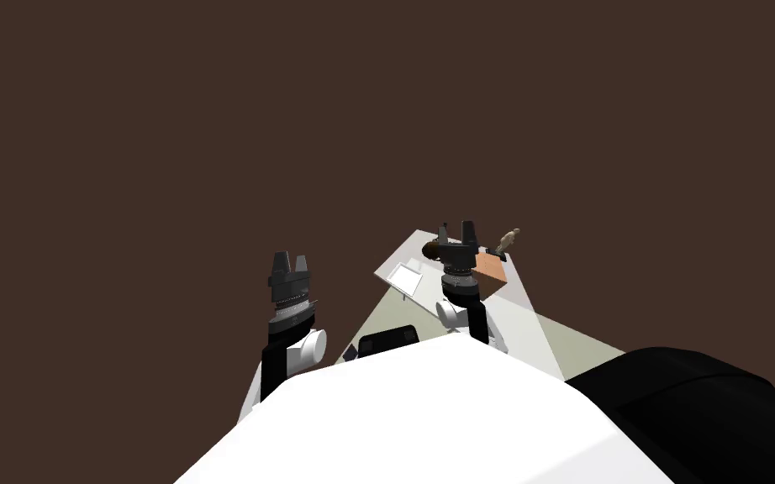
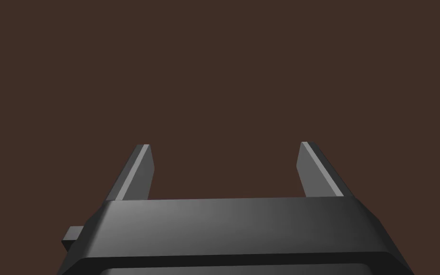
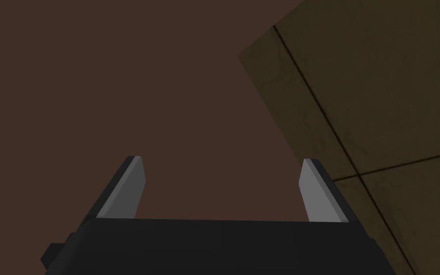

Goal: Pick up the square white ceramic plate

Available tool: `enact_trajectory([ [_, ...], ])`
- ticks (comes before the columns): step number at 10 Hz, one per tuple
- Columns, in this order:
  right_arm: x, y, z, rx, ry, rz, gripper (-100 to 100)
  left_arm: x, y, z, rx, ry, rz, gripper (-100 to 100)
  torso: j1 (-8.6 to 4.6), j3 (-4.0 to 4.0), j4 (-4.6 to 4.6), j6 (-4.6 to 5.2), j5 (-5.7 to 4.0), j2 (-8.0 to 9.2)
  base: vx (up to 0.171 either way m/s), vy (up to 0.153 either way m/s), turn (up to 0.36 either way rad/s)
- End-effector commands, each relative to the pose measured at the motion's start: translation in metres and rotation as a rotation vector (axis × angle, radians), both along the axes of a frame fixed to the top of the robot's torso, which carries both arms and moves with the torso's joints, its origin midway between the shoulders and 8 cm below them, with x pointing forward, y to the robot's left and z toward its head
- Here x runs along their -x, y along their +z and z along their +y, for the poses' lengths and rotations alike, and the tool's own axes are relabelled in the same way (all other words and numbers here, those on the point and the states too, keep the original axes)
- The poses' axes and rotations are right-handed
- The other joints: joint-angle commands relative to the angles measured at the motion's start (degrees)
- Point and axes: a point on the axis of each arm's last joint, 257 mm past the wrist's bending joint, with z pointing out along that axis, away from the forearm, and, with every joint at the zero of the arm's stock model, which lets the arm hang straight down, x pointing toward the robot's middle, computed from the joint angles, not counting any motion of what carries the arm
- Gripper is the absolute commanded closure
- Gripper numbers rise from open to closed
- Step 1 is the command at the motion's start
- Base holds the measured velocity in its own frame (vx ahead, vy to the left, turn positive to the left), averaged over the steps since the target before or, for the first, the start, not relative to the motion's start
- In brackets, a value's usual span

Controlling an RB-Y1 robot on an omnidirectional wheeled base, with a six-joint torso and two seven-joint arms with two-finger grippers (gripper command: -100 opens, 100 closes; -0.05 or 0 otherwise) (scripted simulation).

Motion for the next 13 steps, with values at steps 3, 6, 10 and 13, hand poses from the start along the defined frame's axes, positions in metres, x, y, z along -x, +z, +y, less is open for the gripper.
enact_trajectory([
  [3,-0.03,-0.041,0.011,0.128,-0.026,0.138,-100,0.0,0.0,0.0,0.0,0.0,0.0,0,0.39,0.22,0.08,-0.02,0.09,0.39,-0.111,0.1,0.13],
  [6,-0.061,-0.095,0.014,0.255,-0.085,0.298,-100,0.0,0.0,0.0,0.0,0.0,0.0,0,0.3,0.25,0.1,-0.02,0.07,0.43,-0.113,0.08,0.169],
  [10,-0.091,-0.173,0.008,0.416,-0.166,0.505,-100,0.0,0.0,0.0,0.0,0.0,0.0,0,0.2,0.21,0.09,0.02,0.05,0.35,-0.092,0.073,0.17],
  [13,-0.099,-0.206,0.004,0.478,-0.195,0.586,-100,0.0,0.0,0.0,0.0,0.0,0.0,0,0.11,0.14,0.05,0.0,0.03,0.23,-0.045,0.046,0.116],
])
